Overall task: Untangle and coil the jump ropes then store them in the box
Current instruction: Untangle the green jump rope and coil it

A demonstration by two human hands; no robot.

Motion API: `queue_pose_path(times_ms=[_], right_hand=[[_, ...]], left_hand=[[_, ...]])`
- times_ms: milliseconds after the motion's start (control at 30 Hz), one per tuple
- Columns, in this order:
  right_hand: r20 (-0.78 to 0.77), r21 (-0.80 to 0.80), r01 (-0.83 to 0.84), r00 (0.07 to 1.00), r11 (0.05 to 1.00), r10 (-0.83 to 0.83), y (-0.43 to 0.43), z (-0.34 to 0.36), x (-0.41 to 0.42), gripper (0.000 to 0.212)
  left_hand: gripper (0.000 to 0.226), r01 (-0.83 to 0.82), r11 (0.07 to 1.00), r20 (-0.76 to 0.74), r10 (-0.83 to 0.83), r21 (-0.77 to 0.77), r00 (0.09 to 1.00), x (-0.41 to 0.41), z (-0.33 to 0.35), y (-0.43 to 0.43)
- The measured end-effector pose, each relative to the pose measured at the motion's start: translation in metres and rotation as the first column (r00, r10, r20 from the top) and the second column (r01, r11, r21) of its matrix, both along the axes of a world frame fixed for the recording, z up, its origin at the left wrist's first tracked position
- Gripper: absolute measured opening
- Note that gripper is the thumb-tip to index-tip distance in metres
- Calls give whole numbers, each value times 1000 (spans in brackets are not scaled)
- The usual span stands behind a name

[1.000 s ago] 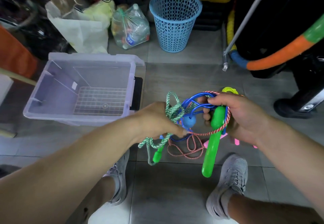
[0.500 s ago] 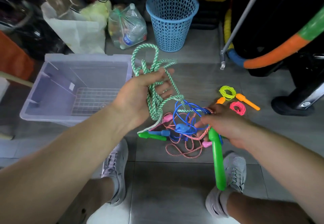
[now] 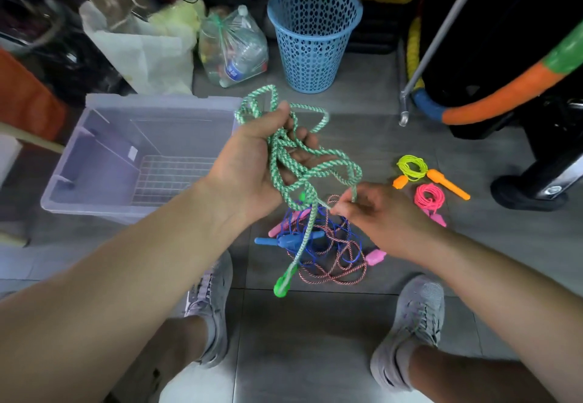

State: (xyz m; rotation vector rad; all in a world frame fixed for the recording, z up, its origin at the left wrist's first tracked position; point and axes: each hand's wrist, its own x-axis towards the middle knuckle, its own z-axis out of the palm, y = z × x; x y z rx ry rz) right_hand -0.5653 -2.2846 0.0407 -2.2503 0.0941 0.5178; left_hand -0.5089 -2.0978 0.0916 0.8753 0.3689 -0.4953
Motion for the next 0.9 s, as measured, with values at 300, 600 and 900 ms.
queue_pose_path(times_ms=[300,600,900], right_hand=[[-173,414,364,931,834,-321,-9,6,11,22],[-291,248,417,893,874,-344,-2,4,1,19],[-560,594,662,748,457,-356,4,26,11,25]], left_hand=[[19,-116,831,293,-59,545,954,3,-14,6],[17,175,661,118,-374,730,920,-15,-33,-4],[84,482,274,-193,-671,832,716,-24,-37,-4]])
